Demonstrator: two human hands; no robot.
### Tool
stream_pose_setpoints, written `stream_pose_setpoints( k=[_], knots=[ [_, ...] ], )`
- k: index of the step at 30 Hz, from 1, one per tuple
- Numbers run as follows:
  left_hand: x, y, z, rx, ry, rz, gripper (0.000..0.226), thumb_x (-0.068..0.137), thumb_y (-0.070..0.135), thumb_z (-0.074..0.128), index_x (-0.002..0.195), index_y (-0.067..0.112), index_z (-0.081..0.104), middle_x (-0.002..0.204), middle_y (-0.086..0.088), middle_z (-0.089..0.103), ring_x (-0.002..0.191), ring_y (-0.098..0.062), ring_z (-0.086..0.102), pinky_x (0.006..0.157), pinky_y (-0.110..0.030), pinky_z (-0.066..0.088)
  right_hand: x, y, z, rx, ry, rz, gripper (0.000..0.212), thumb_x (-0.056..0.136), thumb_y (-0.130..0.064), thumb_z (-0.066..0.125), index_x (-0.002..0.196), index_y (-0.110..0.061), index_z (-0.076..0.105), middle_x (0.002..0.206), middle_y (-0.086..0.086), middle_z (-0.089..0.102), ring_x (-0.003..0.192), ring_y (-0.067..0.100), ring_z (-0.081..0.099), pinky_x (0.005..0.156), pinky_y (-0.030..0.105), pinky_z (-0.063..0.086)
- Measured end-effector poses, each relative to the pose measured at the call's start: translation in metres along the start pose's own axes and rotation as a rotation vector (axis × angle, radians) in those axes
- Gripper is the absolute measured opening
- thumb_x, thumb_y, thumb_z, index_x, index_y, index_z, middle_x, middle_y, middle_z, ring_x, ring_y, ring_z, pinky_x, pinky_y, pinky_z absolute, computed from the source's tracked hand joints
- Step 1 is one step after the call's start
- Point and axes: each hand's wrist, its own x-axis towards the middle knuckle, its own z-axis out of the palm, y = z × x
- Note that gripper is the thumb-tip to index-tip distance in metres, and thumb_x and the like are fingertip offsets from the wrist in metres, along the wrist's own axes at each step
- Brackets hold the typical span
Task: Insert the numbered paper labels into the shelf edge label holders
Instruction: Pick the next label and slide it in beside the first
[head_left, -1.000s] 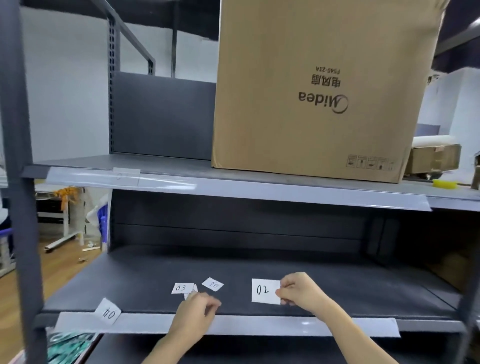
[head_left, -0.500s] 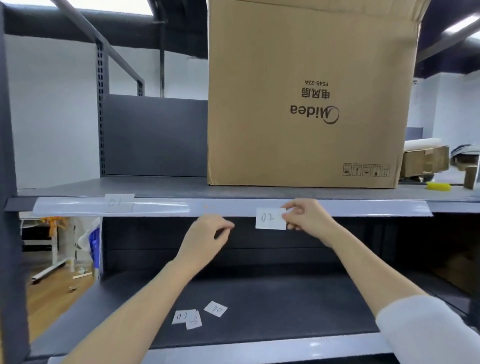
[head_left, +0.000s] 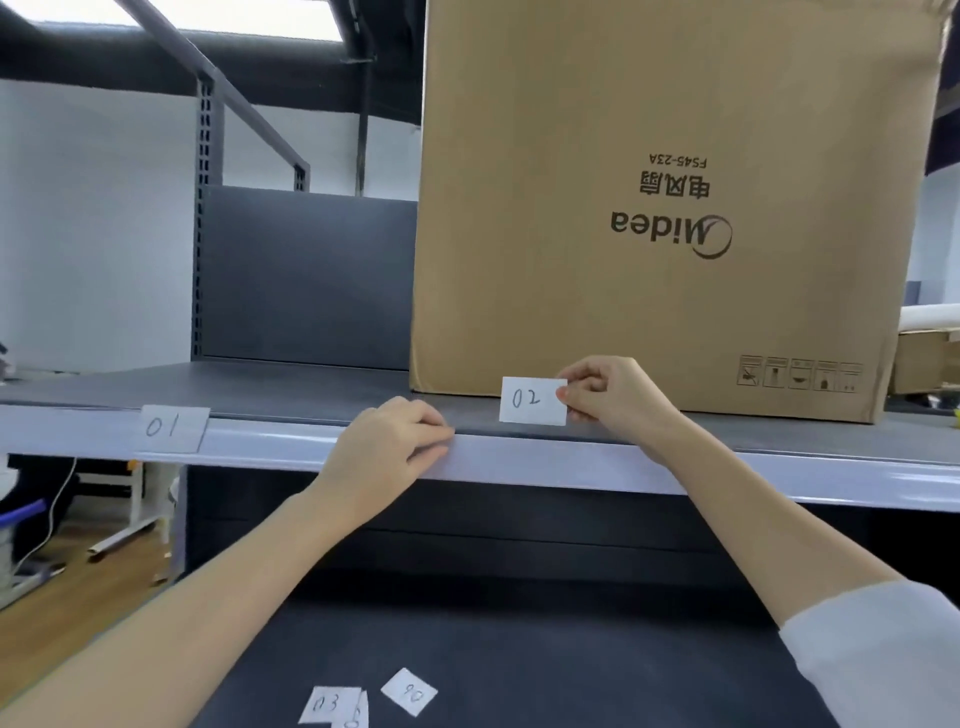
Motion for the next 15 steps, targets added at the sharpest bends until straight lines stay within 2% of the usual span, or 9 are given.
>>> stream_pose_setpoints(
  k=[2, 4, 6, 7, 11, 13, 15],
  knots=[
    [0.002, 0.000, -0.002, -0.026, -0.008, -0.013, 0.027, 0.080, 0.025, 0.053, 0.093, 0.013, 0.074, 0.092, 0.001, 0.072, 0.081, -0.006, 0.050, 0.067, -0.021, 0.041, 0.007, 0.000, 0.000, -0.017, -0.006, -0.021, 0.017, 0.088, -0.006, 0.057, 0.077, -0.018, 0.059, 0.053, -0.001, 0.048, 0.042, -0.003, 0.053, 0.057, 0.010, 0.048],
    [0.005, -0.001, -0.004, -0.065, -0.002, -0.036, 0.027, 0.080, 0.028, 0.054, 0.090, 0.014, 0.074, 0.091, 0.003, 0.072, 0.085, -0.006, 0.046, 0.068, -0.019, 0.040, 0.011, 0.000, 0.003, -0.020, -0.014, -0.031, 0.018, 0.087, -0.005, 0.057, 0.076, -0.019, 0.059, 0.057, 0.001, 0.053, 0.041, -0.005, 0.052, 0.053, 0.007, 0.047],
    [0.009, 0.000, -0.005, -0.121, -0.002, -0.073, 0.018, 0.083, 0.025, 0.060, 0.083, 0.013, 0.074, 0.086, 0.007, 0.070, 0.082, -0.007, 0.051, 0.074, -0.027, 0.045, 0.014, 0.001, 0.006, -0.016, -0.024, -0.024, 0.016, 0.088, -0.005, 0.057, 0.078, -0.017, 0.060, 0.058, 0.001, 0.056, 0.042, -0.005, 0.053, 0.057, 0.012, 0.048],
    [0.012, 0.000, -0.005, -0.168, -0.007, -0.097, 0.012, 0.084, 0.019, 0.064, 0.080, 0.012, 0.073, 0.082, 0.009, 0.067, 0.080, -0.007, 0.054, 0.076, -0.026, 0.046, 0.015, 0.002, 0.008, -0.013, -0.033, -0.014, 0.014, 0.088, -0.006, 0.057, 0.079, -0.016, 0.061, 0.059, 0.001, 0.057, 0.042, -0.005, 0.053, 0.060, 0.014, 0.048],
    [0.016, 0.001, -0.004, -0.321, -0.038, -0.181, 0.013, 0.083, 0.005, 0.064, 0.073, 0.008, 0.071, 0.076, 0.009, 0.061, 0.076, -0.001, 0.055, 0.066, -0.005, 0.041, 0.015, 0.006, 0.018, 0.006, -0.067, 0.015, 0.010, 0.087, -0.008, 0.059, 0.080, -0.014, 0.062, 0.062, 0.003, 0.061, 0.046, -0.001, 0.054, 0.058, 0.014, 0.048],
    [0.017, 0.000, -0.003, -0.358, -0.042, -0.203, 0.013, 0.082, 0.004, 0.065, 0.072, 0.008, 0.071, 0.075, 0.007, 0.062, 0.071, 0.005, 0.054, 0.063, -0.001, 0.040, 0.013, 0.008, 0.022, 0.025, -0.085, 0.029, 0.007, 0.087, -0.008, 0.059, 0.082, -0.011, 0.063, 0.064, 0.004, 0.063, 0.048, 0.001, 0.055, 0.060, 0.013, 0.050],
    [0.017, -0.001, -0.003, -0.370, -0.051, -0.209, 0.013, 0.082, 0.004, 0.065, 0.072, 0.009, 0.071, 0.076, 0.007, 0.062, 0.070, 0.004, 0.054, 0.062, 0.000, 0.040, 0.010, 0.009, 0.023, 0.017, -0.093, 0.032, 0.006, 0.087, -0.008, 0.059, 0.083, -0.011, 0.063, 0.064, 0.002, 0.064, 0.047, -0.001, 0.055, 0.058, 0.009, 0.050]
  ],
)
